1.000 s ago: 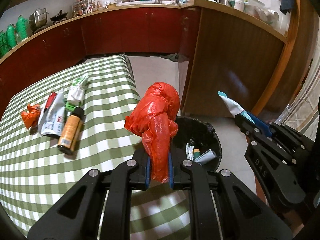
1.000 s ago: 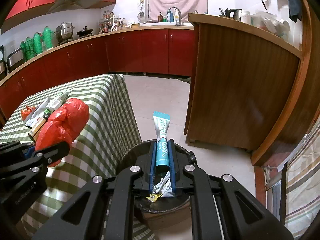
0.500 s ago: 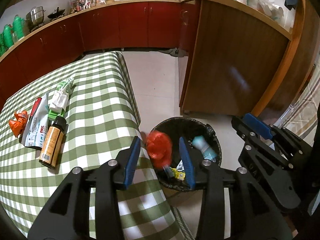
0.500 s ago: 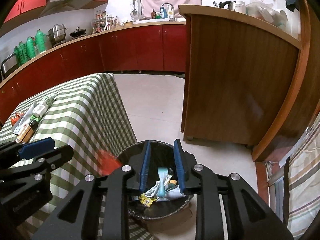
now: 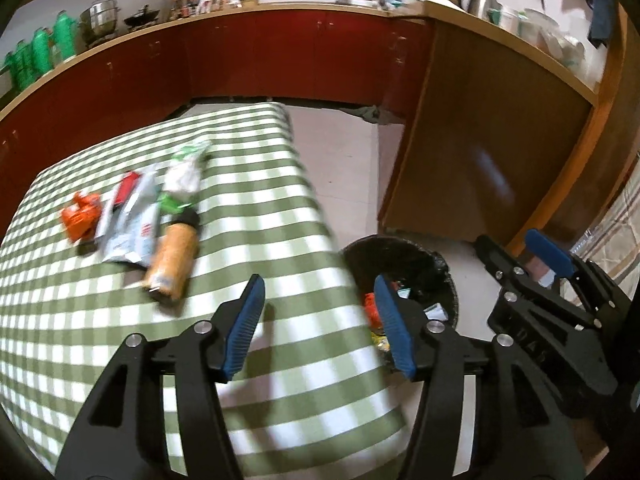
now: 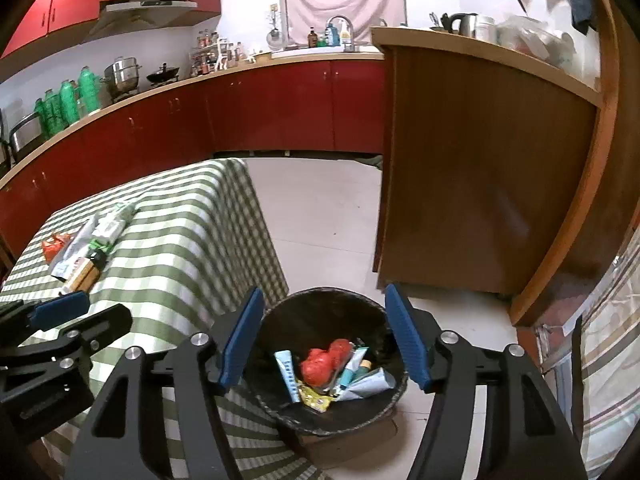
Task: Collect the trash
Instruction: 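Grasp the orange-labelled spray can with the right tool while the left tool grasps the printed white tube, then carry the spray can and printed white tube over the trash bin, then open both tools to drop the spray can and white tube into the bin, then grasp the green-and-white package with the right tool while the left tool grasps the orange bag, then carry the green-and-white package and orange bag toward the trash bin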
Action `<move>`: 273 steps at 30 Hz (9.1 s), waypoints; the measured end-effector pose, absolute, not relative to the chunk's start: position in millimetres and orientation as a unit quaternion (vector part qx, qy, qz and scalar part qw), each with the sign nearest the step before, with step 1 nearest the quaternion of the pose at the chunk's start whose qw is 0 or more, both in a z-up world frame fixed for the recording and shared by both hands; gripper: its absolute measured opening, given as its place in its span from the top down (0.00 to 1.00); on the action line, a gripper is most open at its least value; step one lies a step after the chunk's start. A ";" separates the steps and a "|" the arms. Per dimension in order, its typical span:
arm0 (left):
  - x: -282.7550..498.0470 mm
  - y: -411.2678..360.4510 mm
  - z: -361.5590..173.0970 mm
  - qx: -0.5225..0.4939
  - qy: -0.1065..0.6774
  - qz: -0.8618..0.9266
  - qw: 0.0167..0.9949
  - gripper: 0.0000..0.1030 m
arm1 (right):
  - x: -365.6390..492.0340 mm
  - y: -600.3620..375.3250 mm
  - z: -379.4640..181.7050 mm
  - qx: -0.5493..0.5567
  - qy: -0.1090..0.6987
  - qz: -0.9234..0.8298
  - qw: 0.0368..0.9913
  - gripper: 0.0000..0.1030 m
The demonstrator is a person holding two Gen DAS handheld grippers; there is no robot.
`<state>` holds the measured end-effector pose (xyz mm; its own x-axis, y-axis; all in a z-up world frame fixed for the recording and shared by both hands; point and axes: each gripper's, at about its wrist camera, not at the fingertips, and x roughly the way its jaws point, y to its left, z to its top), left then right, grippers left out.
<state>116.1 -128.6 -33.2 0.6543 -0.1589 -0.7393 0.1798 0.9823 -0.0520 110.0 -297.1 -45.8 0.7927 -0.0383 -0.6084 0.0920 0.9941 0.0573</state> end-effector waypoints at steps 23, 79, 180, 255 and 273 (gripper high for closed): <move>91.7 54.8 -21.2 -0.038 0.395 0.055 0.916 0.40 | 130.9 -151.5 -26.5 -0.001 0.335 0.068 0.940 0.36; 142.0 7.6 -28.9 -0.060 0.412 -0.003 0.909 0.33 | 157.1 -185.6 -39.8 0.002 0.367 0.060 0.928 0.76; 112.6 -120.5 -35.8 0.034 0.395 -0.101 0.912 0.53 | 119.9 -294.6 -50.1 0.040 0.353 -0.018 0.935 0.42; 186.6 100.2 -48.4 -0.081 0.412 0.009 0.908 0.61 | 218.3 -80.0 -48.3 -0.013 0.407 0.131 0.904 0.69; 114.7 75.6 -29.8 -0.077 0.399 0.013 0.914 0.61 | 139.9 -123.8 -29.9 0.000 0.379 0.117 0.918 0.69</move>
<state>114.7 75.6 -29.8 0.6816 -0.0386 -0.7307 -0.0849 0.9877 -0.1314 139.9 -123.8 -29.9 0.6848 0.2151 -0.6962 -0.2157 0.9725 0.0884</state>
